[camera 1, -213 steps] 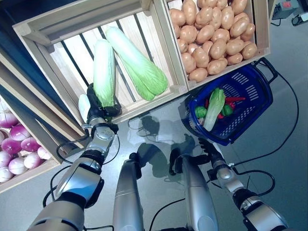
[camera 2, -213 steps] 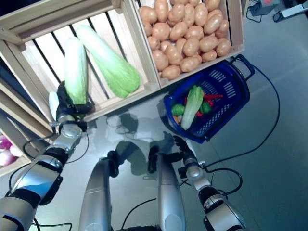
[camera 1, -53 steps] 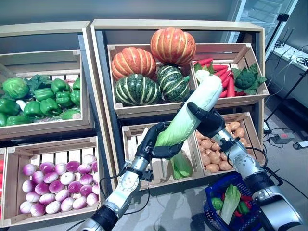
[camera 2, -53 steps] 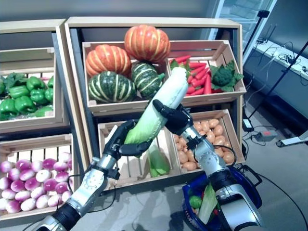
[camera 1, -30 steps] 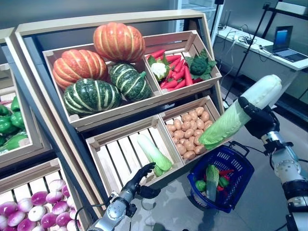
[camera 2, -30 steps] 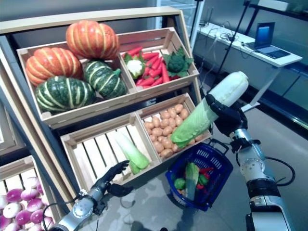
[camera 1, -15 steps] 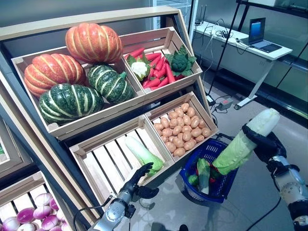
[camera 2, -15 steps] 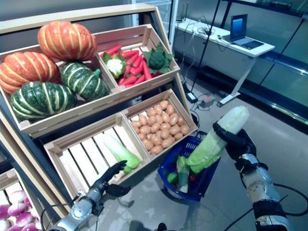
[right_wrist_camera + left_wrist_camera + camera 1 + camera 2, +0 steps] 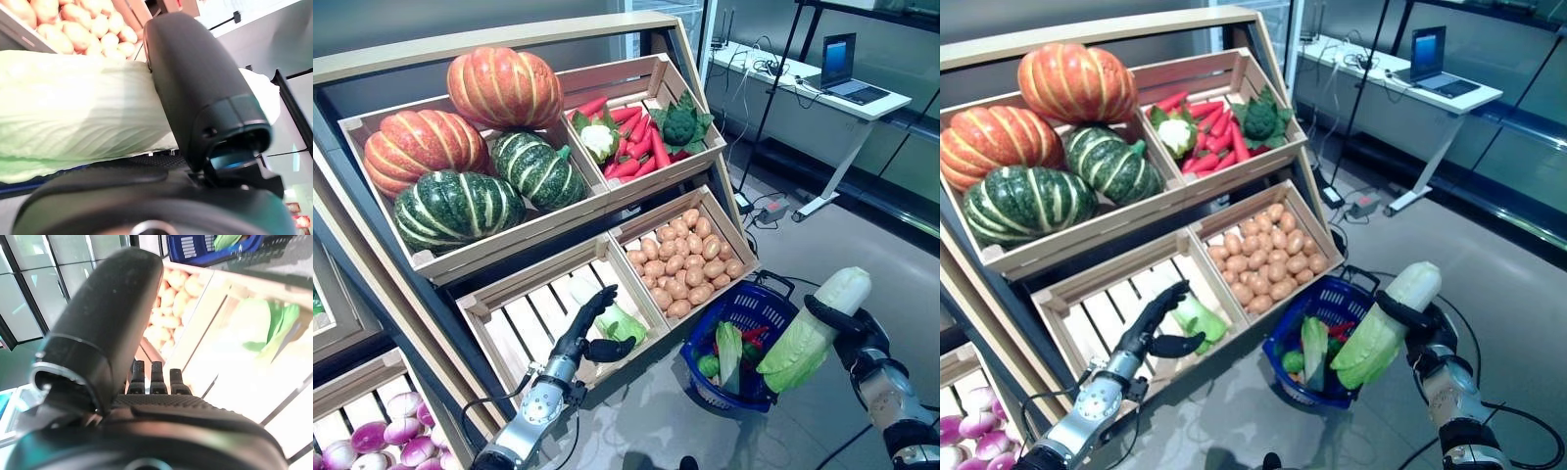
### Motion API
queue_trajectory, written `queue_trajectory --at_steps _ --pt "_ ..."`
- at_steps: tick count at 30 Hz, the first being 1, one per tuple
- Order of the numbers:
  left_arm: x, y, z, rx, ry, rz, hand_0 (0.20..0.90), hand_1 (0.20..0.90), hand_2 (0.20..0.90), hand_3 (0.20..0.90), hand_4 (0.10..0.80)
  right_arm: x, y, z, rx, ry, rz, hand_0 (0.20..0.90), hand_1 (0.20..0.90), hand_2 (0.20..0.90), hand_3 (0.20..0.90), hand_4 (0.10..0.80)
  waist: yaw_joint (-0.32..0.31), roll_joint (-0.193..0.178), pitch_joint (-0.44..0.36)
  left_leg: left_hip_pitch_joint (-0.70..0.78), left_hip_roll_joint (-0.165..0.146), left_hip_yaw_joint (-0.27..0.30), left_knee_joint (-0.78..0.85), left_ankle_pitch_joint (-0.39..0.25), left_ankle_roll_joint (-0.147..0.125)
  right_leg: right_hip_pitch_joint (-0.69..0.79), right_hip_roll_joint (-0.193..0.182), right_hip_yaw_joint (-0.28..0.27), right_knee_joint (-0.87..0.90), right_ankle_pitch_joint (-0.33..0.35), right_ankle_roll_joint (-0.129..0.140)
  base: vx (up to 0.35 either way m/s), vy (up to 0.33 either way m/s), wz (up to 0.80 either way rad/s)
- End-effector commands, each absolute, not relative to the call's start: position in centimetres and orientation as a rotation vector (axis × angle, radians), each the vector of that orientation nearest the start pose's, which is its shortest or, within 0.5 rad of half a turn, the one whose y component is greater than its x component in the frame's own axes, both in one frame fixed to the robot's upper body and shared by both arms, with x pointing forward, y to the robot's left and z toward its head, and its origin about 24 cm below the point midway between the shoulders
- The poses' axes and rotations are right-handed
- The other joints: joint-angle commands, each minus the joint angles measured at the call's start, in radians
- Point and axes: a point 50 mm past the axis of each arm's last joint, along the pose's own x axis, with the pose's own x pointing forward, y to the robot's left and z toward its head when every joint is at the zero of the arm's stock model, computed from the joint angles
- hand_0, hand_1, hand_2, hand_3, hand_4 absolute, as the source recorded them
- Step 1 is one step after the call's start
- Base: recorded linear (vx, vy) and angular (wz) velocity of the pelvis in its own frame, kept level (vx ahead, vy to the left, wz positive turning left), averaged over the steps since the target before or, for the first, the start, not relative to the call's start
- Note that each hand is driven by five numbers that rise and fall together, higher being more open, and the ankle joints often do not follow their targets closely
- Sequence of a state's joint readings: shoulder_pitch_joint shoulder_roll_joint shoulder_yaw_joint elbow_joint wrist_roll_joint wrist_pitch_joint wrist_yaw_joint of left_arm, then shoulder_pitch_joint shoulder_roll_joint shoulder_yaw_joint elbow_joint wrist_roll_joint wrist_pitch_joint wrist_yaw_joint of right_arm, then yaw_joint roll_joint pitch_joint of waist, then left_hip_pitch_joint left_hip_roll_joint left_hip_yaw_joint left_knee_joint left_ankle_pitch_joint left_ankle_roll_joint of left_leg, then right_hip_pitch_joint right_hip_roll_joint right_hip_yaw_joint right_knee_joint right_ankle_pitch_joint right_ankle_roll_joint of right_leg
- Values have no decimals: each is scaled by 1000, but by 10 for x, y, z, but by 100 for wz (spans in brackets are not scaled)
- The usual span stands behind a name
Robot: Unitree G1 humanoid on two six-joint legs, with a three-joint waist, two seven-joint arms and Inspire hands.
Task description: Put vegetables into the basket
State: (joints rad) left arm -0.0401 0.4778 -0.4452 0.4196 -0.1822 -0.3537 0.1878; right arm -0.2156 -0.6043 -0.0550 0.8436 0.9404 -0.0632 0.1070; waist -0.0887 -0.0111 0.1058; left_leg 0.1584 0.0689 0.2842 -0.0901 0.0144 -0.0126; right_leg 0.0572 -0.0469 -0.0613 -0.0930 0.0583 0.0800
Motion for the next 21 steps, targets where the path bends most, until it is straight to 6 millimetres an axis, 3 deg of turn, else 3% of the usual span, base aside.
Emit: queue_trajectory --at_steps 1,6,9,14,21 --pt "270 176 38 313 -161 -165 900 900 900 900 800 285 -377 72 337 -57 -479 300 300 300 300 400 33 -6 -2 -2 12 -32 6 -99 -25 32 -11 -49 8 -37 10 0 0 0" --pt "278 169 51 323 -206 -182 900 900 900 900 800 285 -381 76 321 -68 -507 300 300 300 300 400 44 20 34 -54 6 -63 51 -100 -22 -12 -31 -79 94 -73 2 -40 1 4" --pt "287 165 66 321 -267 -182 900 900 900 900 800 289 -387 89 279 -89 -510 300 300 300 300 400 48 34 86 -131 2 -91 149 -118 -20 -75 -55 -102 194 -108 -7 -184 7 11" --pt "301 161 102 319 -442 -122 900 900 900 900 800 304 -390 123 227 -157 -464 300 300 300 300 400 47 59 230 -350 -10 -121 496 -223 -1 -246 -125 -141 476 -197 -40 -232 15 26" --pt "312 165 136 308 -562 -32 900 900 900 900 800 319 -383 138 200 -167 -464 300 300 300 300 400 44 78 319 -591 -36 -150 836 -364 56 -482 -186 -119 827 -311 -83 -125 -2 16"
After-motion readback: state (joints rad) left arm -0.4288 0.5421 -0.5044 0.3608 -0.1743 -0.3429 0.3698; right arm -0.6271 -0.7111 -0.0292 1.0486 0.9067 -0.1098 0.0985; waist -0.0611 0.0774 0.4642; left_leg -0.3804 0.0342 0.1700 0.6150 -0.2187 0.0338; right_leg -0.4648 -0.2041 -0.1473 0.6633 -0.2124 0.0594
